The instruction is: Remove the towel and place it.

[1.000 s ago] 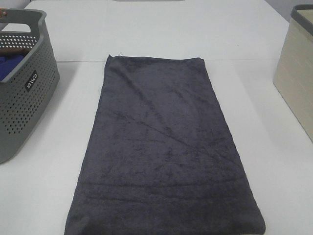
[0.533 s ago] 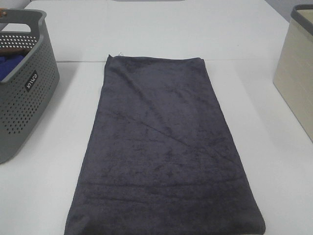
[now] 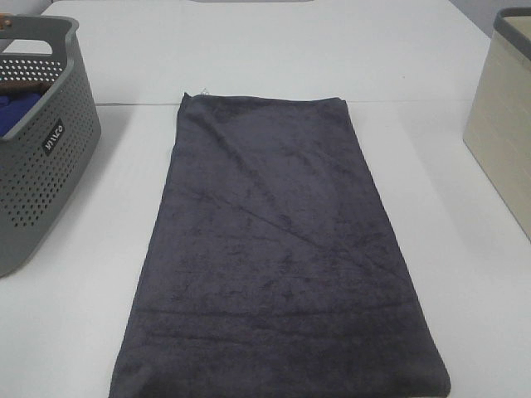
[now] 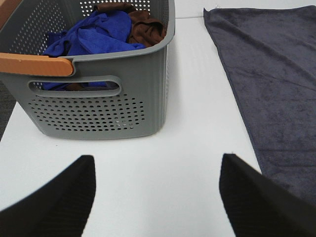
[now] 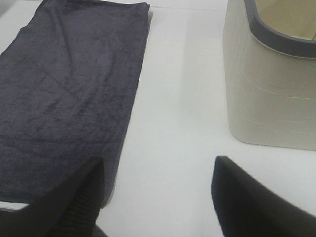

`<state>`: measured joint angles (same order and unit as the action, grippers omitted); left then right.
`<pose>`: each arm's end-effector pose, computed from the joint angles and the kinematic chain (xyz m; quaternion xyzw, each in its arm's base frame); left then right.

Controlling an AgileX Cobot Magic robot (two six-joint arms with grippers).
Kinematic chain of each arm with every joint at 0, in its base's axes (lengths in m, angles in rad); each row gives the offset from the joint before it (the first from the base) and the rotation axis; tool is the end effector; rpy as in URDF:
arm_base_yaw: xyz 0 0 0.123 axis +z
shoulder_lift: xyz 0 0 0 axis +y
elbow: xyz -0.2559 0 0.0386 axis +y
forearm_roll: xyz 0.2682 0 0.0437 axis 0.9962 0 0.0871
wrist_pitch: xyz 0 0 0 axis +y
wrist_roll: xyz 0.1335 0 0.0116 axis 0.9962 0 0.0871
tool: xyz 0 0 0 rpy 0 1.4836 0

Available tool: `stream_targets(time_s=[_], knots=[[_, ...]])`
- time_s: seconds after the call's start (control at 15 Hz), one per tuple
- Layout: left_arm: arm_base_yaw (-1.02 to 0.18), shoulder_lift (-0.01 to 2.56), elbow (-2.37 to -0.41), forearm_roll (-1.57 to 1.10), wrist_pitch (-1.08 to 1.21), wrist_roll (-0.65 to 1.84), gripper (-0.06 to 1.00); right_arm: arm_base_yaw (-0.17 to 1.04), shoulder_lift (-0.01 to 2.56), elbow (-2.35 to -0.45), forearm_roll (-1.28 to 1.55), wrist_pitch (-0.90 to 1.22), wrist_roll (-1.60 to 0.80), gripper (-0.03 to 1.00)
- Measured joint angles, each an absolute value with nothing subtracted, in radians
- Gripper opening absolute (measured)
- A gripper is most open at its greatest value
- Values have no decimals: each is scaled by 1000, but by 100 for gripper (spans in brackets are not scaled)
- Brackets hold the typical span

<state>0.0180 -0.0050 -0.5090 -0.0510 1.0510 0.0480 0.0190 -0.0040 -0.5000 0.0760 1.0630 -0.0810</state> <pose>0.0766 -0.0046 0.2720 0.0137 0.8466 -0.0079 0.5320 0.0767 0.0104 0.2677 -0.0442 0.8510 0.0218 0.5228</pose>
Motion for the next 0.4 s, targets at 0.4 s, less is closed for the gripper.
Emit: stream_targets(time_s=[0.4], knots=[[18,-5,-509,-51,1051,47,67,19,-4,-500,76,1063,-81,62]])
